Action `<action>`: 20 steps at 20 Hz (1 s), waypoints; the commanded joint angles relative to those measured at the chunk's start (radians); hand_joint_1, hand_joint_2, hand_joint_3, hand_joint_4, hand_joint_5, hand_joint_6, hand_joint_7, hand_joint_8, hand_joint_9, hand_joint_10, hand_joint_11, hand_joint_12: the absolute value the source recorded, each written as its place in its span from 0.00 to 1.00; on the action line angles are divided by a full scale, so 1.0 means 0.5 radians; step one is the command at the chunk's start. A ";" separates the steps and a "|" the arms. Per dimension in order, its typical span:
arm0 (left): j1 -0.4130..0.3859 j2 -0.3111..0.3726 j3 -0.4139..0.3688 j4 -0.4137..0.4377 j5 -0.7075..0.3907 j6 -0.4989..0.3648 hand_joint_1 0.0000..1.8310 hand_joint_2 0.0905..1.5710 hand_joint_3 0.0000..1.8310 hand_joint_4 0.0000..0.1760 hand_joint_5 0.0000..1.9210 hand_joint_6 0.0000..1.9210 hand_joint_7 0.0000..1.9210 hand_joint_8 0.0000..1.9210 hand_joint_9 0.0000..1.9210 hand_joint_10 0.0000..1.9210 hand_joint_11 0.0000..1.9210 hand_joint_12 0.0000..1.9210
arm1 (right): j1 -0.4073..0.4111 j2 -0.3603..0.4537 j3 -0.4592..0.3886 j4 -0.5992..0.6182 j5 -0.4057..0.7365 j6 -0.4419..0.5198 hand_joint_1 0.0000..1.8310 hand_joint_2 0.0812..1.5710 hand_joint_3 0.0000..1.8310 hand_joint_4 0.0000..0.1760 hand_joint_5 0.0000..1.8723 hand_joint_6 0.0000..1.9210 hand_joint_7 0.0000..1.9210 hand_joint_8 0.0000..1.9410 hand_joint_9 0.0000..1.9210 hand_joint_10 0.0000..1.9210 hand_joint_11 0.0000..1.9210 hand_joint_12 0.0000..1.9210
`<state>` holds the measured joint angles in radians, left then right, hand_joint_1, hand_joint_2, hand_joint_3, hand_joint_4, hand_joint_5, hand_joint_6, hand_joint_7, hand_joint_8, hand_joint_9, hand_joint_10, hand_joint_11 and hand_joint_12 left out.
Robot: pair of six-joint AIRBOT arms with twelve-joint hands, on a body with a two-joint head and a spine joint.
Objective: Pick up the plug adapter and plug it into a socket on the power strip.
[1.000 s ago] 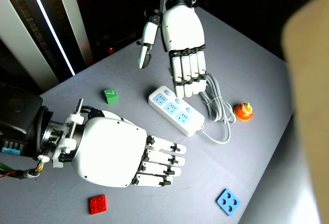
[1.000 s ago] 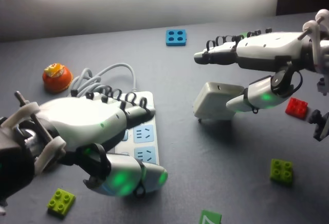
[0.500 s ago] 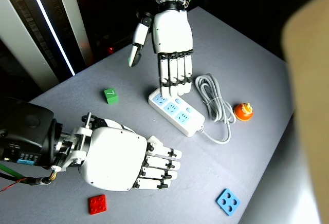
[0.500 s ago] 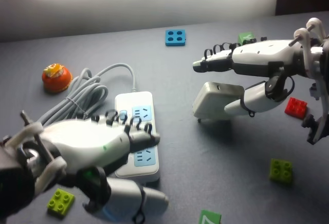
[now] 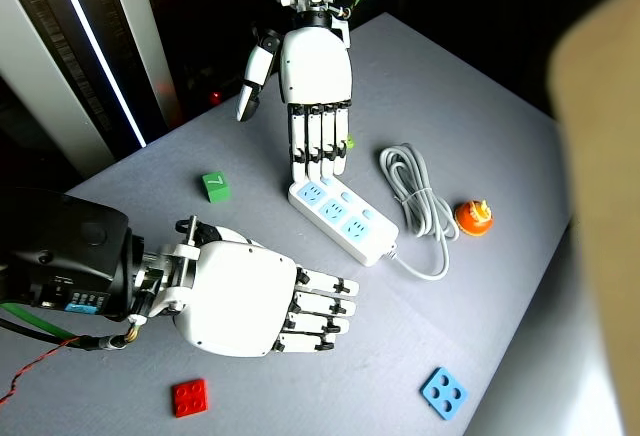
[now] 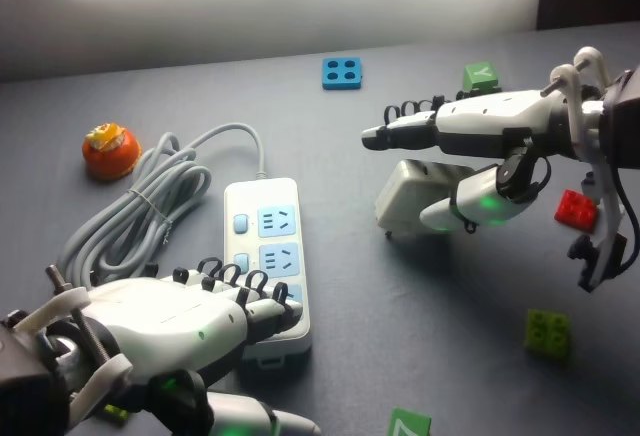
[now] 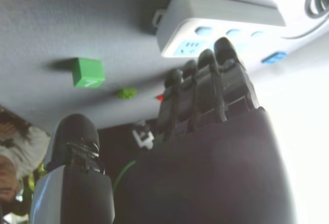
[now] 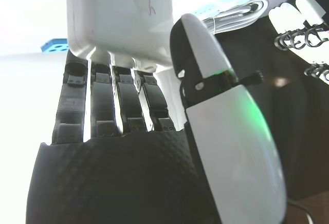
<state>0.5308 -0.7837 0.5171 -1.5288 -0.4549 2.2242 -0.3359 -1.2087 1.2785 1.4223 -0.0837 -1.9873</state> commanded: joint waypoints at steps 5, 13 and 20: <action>0.018 -0.050 -0.010 -0.072 -0.201 -0.026 0.12 0.74 0.00 0.00 0.06 0.00 0.04 0.00 0.04 0.00 0.00 0.16 | -0.017 -0.021 0.048 0.047 -0.018 0.018 0.48 0.83 0.01 0.00 0.03 0.00 0.02 0.00 0.02 0.00 0.00 0.17; -0.027 -0.095 -0.010 -0.057 -0.165 -0.049 0.13 0.74 0.00 0.00 0.07 0.00 0.05 0.00 0.05 0.00 0.00 0.18 | -0.034 -0.069 0.114 0.046 -0.014 0.009 0.53 0.80 0.00 0.00 0.06 0.00 0.05 0.00 0.05 0.00 0.00 0.23; -0.010 -0.091 -0.026 0.020 -0.086 -0.080 0.11 0.75 0.00 0.00 0.06 0.00 0.04 0.00 0.04 0.00 0.00 0.17 | -0.056 -0.103 0.178 0.046 -0.020 0.012 0.49 0.83 0.00 0.00 0.04 0.00 0.03 0.00 0.03 0.00 0.00 0.19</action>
<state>0.5335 -0.8333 0.5095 -1.5517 -0.4973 2.1876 -0.3717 -1.2633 1.3655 1.4284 -0.1036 -1.9873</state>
